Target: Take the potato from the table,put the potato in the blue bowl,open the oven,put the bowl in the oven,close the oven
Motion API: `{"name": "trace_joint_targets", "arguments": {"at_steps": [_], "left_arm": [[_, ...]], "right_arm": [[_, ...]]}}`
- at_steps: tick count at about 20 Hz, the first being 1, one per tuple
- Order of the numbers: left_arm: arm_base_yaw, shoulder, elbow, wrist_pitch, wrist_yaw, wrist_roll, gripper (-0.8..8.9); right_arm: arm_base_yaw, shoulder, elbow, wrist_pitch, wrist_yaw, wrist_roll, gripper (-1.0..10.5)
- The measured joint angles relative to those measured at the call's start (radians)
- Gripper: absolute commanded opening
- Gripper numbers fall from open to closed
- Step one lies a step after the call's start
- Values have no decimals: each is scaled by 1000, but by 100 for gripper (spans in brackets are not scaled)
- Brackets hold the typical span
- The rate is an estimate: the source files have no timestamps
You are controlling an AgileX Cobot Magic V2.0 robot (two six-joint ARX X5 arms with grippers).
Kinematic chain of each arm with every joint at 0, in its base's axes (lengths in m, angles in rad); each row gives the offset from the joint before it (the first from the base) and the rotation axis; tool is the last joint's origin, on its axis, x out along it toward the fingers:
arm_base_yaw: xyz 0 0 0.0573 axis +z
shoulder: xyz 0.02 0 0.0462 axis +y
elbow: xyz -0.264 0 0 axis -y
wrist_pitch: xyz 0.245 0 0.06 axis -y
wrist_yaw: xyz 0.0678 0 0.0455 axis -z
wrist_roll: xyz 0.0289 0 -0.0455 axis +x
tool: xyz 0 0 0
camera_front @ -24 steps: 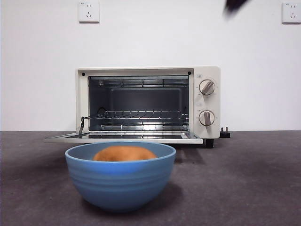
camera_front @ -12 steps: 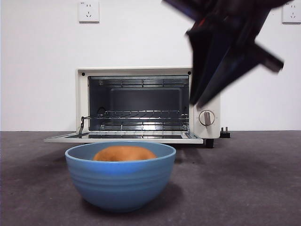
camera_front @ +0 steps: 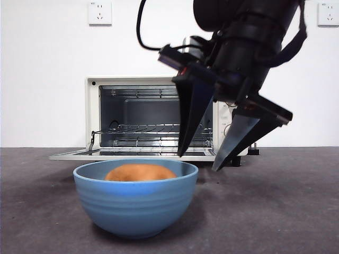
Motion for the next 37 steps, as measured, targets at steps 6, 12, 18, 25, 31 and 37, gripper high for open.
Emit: {"name": "trace_joint_targets", "arguments": {"at_steps": [6,12,18,25,31,37], "left_arm": [[0,-1,0,28,0,0,-6],[0,0,0,29,0,0,-6],[0,-1,0,29,0,0,-6],[0,-1,0,29,0,1,-6],[0,-1,0,24,0,9,-6],[0,-1,0,24,0,18,-6]], "right_arm": [[0,51,0,23,-5,22,252],[16,101,0,31,-9,27,75],[33,114,10,30,-8,55,-15],[30,114,255,-95,89,97,-17],[-56,119,404,-120,106,224,-16],[-126,291,673,-270,150,330,-16]]}}
